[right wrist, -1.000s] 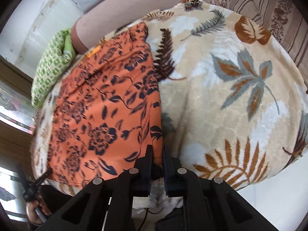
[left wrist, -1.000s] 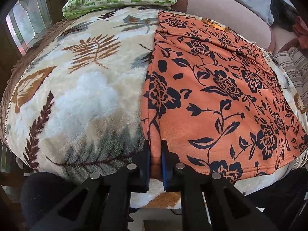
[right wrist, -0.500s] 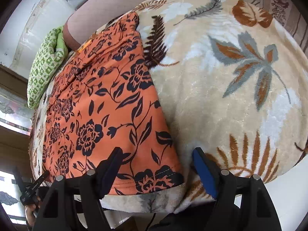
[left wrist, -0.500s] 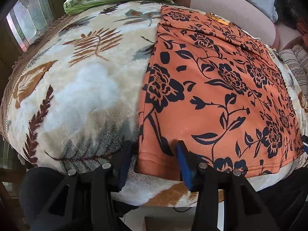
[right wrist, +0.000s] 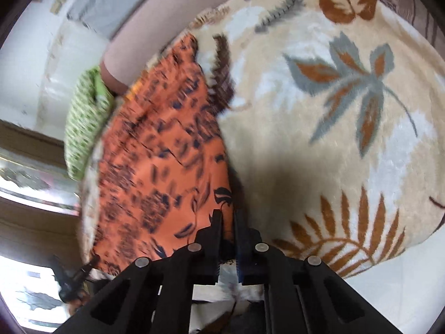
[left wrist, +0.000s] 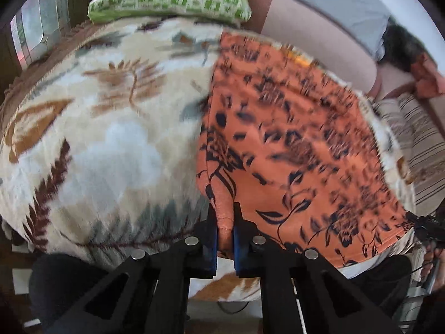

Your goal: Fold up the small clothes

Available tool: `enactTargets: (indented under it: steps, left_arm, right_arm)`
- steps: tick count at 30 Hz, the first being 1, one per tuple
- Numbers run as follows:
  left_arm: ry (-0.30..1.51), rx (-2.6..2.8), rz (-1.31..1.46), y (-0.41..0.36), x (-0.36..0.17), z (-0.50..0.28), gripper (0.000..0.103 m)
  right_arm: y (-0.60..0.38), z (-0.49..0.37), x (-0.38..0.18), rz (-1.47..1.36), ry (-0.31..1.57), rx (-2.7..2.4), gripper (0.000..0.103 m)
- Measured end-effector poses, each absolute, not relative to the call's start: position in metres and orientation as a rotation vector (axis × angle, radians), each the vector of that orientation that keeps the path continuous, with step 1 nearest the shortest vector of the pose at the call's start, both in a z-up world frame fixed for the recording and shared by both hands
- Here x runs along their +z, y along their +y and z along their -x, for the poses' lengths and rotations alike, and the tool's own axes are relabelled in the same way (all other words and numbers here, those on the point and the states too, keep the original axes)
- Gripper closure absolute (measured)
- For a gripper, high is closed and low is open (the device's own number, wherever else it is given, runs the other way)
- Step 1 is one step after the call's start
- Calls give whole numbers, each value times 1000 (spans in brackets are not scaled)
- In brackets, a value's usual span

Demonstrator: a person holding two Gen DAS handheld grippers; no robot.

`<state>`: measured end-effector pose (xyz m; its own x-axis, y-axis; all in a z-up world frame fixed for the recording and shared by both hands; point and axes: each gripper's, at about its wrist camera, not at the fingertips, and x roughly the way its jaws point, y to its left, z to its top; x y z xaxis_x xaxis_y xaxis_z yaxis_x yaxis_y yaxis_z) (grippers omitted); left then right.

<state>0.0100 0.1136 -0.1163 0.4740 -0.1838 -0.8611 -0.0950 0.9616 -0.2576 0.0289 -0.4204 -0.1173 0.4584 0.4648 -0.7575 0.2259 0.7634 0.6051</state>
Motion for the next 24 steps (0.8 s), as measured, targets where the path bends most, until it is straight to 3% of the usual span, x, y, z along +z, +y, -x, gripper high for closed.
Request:
enactTargets:
  steps: [12,20,23,24]
  left_arm:
    - [1059,-115,312,113,-99,-21,95]
    - [1070,-132,258,101,-103,-33,95]
    - [1059,-131,274,105,-101,-33,95]
    - [1053,-133,285,106,-99,-33,95]
  right_arm:
    - [-427,-33,-118,-819,1071,211,96]
    - [-412,-53,-115,-532,1199,167,90]
    - [-409,-51,-127,-543,1291,172,63]
    - [-405,-48,-127,-512,1296,172,39]
